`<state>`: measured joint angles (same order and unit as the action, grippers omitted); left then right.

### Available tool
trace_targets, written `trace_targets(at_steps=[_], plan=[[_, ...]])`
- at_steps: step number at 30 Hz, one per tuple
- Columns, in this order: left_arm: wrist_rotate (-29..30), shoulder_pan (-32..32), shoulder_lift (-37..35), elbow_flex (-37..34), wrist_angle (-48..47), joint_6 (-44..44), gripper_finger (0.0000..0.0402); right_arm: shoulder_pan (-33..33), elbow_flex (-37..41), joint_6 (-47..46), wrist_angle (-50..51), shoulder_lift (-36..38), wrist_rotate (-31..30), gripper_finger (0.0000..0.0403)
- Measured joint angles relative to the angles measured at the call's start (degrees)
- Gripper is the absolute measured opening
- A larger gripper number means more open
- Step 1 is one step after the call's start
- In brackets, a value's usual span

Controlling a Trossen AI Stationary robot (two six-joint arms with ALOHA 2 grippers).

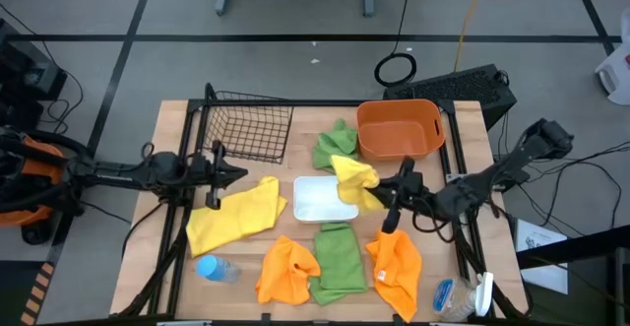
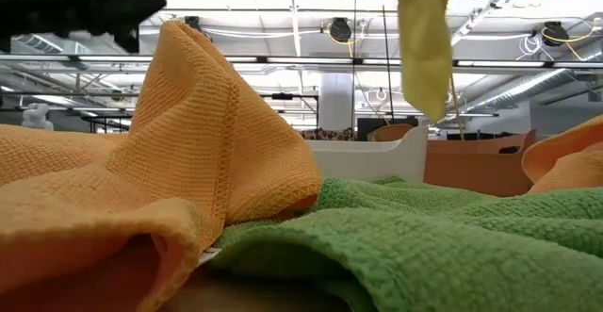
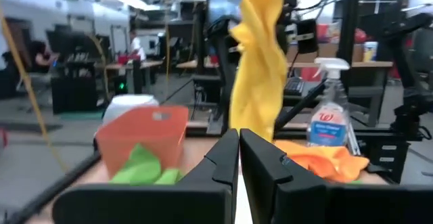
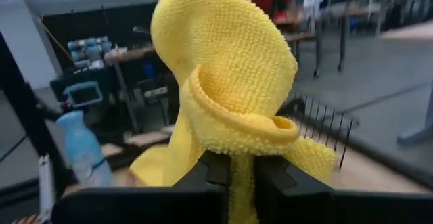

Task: Sort microfiber towel by color & place in baskets
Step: Put the right yellow microfiber cloth into the orange bin

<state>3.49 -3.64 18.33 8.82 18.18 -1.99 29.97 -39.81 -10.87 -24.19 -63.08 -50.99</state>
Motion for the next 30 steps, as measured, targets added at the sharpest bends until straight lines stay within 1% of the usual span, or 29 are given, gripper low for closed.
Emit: trace_targets(at_steps=[3, 5, 7, 9, 12, 18, 23, 26, 30], plan=[[0.1, -1.5, 5.2, 3.0, 1.2, -0.3, 0.0022, -1.4, 0.0, 4.4, -6.2, -2.4, 1.1, 0.0018], [0.3, -2.8, 9.3, 5.2, 2.4, -1.1, 0.0025, -2.4, 0.0, 6.9, -10.9, -4.2, 3.8, 0.0018], [1.1, -4.4, 14.0, 7.6, 4.3, -2.7, 0.0033, -3.5, 0.0, 9.5, -16.3, -6.3, 6.7, 0.0018], [2.7, -6.1, 18.9, 10.3, 4.8, -4.9, 0.0052, -4.6, 0.0, 11.9, -21.6, -8.9, 9.8, 0.0018], [4.6, -8.4, 26.4, 14.8, 5.0, -8.2, 0.0097, -6.4, 0.0, 13.3, -28.8, -12.9, 13.9, 0.0018], [6.0, -11.7, 39.8, 22.9, 9.2, -16.3, 0.0217, -9.6, 0.0, 11.4, -40.0, -20.4, 21.2, 0.0018], [6.9, -13.6, 48.3, 27.9, 13.9, -18.9, 0.0304, -10.5, -0.5, 10.8, -46.9, -26.1, 24.3, 0.0018], [7.1, -15.7, 52.4, 29.2, 16.6, -22.2, 0.0336, -11.3, -1.6, 10.4, -48.1, -26.9, 24.3, 0.0018], [7.8, -18.4, 57.0, 29.9, 25.4, -27.2, 0.0349, -11.5, -2.5, 9.9, -47.2, -27.1, 24.4, 0.0019]])
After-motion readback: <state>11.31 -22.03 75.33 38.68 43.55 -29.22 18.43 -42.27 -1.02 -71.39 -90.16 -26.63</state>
